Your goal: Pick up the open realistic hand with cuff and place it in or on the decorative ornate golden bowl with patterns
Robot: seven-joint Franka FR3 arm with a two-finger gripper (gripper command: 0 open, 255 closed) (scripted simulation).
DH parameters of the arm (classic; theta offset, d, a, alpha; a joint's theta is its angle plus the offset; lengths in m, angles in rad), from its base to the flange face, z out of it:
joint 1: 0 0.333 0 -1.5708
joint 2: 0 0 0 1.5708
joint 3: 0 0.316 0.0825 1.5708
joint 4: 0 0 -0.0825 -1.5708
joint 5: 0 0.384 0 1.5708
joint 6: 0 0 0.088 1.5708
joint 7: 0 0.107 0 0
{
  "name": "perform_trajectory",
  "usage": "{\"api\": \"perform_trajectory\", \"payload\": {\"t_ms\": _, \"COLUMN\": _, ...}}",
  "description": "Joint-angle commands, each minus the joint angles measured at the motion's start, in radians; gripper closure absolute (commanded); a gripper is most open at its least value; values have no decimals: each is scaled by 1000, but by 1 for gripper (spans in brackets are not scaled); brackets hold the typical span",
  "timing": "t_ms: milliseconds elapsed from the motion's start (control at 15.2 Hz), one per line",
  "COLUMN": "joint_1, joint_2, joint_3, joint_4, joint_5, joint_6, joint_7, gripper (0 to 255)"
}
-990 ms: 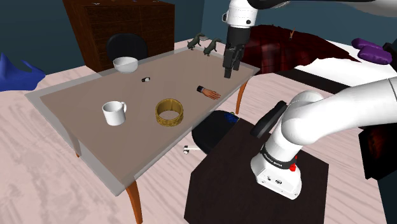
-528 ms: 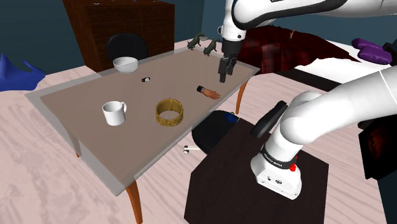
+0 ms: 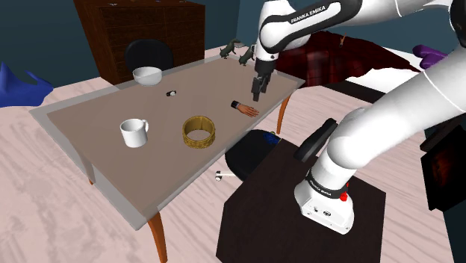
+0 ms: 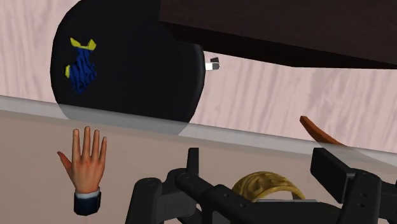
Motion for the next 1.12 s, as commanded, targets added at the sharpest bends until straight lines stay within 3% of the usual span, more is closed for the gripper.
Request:
{"api": "perform_trajectory", "payload": {"t_ms": 0, "joint_1": -7, "joint_2": 76, "joint_3": -28, "joint_4": 22, "joint_5": -5, "joint_6": 64, "joint_7": -38, "gripper": 0}}
{"api": "perform_trajectory", "payload": {"t_ms": 462, "joint_1": -21, "joint_2": 343, "joint_3": -105, "joint_4": 131, "joint_5": 35, "joint_6": 245, "joint_7": -176, "gripper": 0}}
{"api": "perform_trajectory", "payload": {"t_ms": 1056, "joint_1": -82, "joint_2": 699, "joint_3": -122, "joint_4": 368, "joint_5": 187, "joint_6": 382, "joint_7": -384, "gripper": 0}}
